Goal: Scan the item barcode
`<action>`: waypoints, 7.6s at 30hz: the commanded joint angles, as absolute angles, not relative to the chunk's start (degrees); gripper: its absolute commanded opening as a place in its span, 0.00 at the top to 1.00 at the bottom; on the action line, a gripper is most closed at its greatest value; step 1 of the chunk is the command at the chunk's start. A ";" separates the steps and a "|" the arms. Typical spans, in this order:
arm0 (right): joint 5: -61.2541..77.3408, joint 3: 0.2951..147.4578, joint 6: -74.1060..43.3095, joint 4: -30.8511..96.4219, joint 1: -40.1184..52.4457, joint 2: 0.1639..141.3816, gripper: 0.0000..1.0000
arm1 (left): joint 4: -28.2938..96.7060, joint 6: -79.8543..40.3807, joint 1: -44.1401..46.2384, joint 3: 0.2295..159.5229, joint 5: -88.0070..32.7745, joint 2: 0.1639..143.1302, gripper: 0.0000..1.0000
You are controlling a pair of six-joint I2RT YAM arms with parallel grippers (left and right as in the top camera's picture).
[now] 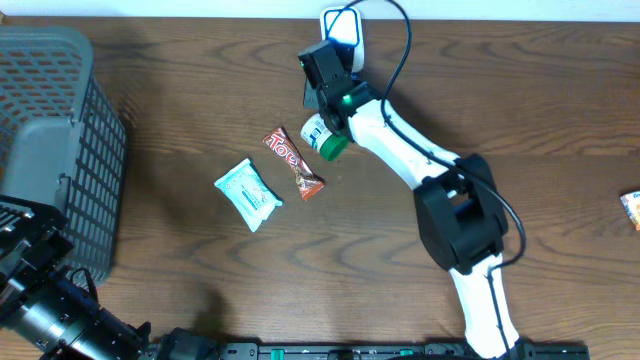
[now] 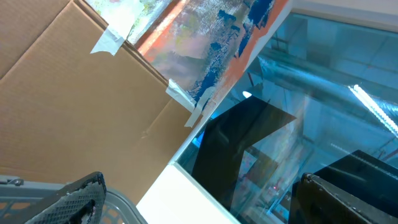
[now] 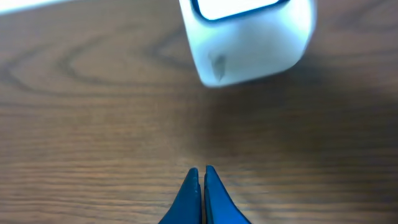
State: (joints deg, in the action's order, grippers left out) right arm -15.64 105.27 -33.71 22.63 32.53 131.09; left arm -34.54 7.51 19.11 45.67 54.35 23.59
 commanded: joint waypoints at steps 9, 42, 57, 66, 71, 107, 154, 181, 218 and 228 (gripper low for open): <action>3.73 105.21 -28.01 23.92 32.36 132.57 0.99 | -34.74 8.05 18.83 46.09 54.70 23.03 0.02; 6.11 105.38 -18.28 42.92 32.29 120.16 0.11 | -34.76 8.05 18.83 46.09 54.70 23.03 0.02; 7.25 105.32 -62.22 55.20 32.56 118.41 0.01 | -34.74 8.05 18.83 46.09 54.70 23.03 0.02; 12.53 105.30 -75.99 58.08 32.73 118.41 0.01 | -34.70 8.03 18.83 46.09 54.70 23.03 0.02; 12.93 105.19 -85.65 60.73 32.73 118.41 0.01 | -34.54 7.79 18.83 46.09 54.70 23.03 0.02; -8.45 84.40 -92.18 30.30 37.91 120.25 0.09 | -33.43 7.79 18.83 46.09 54.68 23.03 0.02; 16.08 97.41 -44.84 37.47 39.75 120.22 0.01 | -33.26 7.79 18.83 46.09 54.68 23.05 0.02; 11.11 106.08 -22.41 55.94 28.71 122.80 0.01 | -30.17 7.84 18.83 46.09 54.70 23.20 0.02; 22.44 102.89 -42.19 42.35 32.10 134.87 0.34 | -18.85 7.86 18.83 46.09 74.24 23.20 0.02; 12.99 103.07 -37.43 44.40 31.70 133.88 0.45 | -18.87 7.86 18.83 46.09 74.24 23.20 0.02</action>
